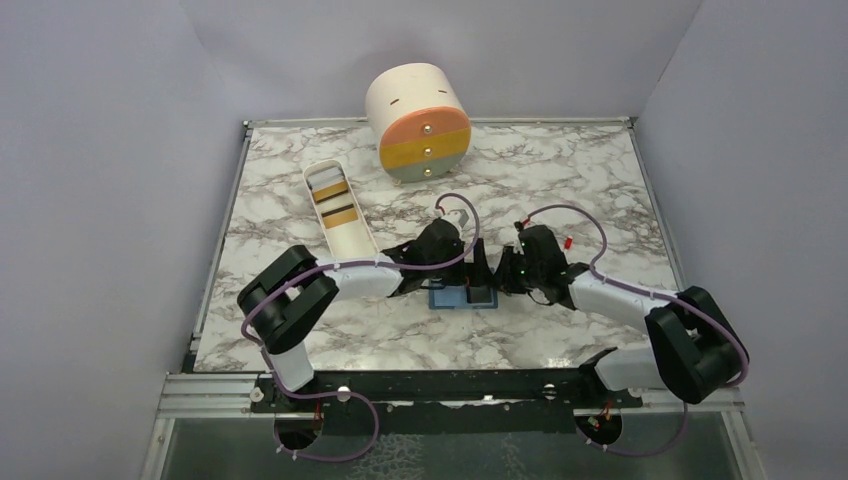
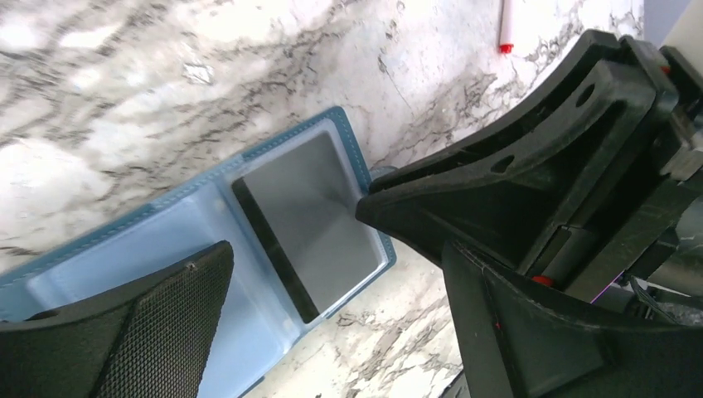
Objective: Put the credit cards into the card holder
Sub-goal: Insert the credit card into the card holder, then pick up the credit card from the storage box.
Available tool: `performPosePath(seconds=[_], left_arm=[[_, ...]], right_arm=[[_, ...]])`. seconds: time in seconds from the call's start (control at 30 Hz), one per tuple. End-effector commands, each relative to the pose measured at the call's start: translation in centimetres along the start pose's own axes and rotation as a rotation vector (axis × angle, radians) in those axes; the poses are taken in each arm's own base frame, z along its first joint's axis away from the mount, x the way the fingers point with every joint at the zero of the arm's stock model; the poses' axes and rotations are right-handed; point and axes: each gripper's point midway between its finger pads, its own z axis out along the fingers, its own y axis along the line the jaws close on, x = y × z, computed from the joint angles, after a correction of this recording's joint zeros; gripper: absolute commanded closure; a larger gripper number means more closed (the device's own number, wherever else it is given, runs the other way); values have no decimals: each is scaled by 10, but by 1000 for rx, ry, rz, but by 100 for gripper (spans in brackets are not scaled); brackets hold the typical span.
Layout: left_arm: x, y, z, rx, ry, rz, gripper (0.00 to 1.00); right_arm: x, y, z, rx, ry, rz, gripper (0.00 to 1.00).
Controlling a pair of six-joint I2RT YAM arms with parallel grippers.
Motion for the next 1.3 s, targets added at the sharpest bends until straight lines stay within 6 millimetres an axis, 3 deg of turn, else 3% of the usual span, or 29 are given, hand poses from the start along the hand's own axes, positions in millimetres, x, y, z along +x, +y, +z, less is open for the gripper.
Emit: performPosePath(seconds=[0.0, 0.27, 0.57, 0.7, 0.83, 0.97, 1.13, 1.27], left_arm=[[-27, 8, -23, -94, -50, 103, 1], [-81, 4, -69, -235, -114, 282, 1], [-130, 63, -131, -463, -200, 566, 1], [-161, 88, -167, -535, -263, 558, 1], [-180, 112, -187, -590, -206, 635, 1], [-200, 133, -199, -684, -161, 733, 8], [-239, 156, -215, -741, -199, 781, 25], [-266, 184, -233, -799, -230, 775, 29]], right_arm=[[-24, 4, -10, 23, -75, -53, 79], [-33, 14, -39, -3, -112, -71, 66], [-28, 36, -60, -132, -119, -102, 50], [-26, 43, -66, -178, -124, -110, 46], [-20, 45, -66, -200, -104, -113, 46], [-16, 46, -64, -213, -84, -123, 46], [-13, 47, -62, -218, -61, -128, 46], [-13, 47, -64, -216, -55, -135, 46]])
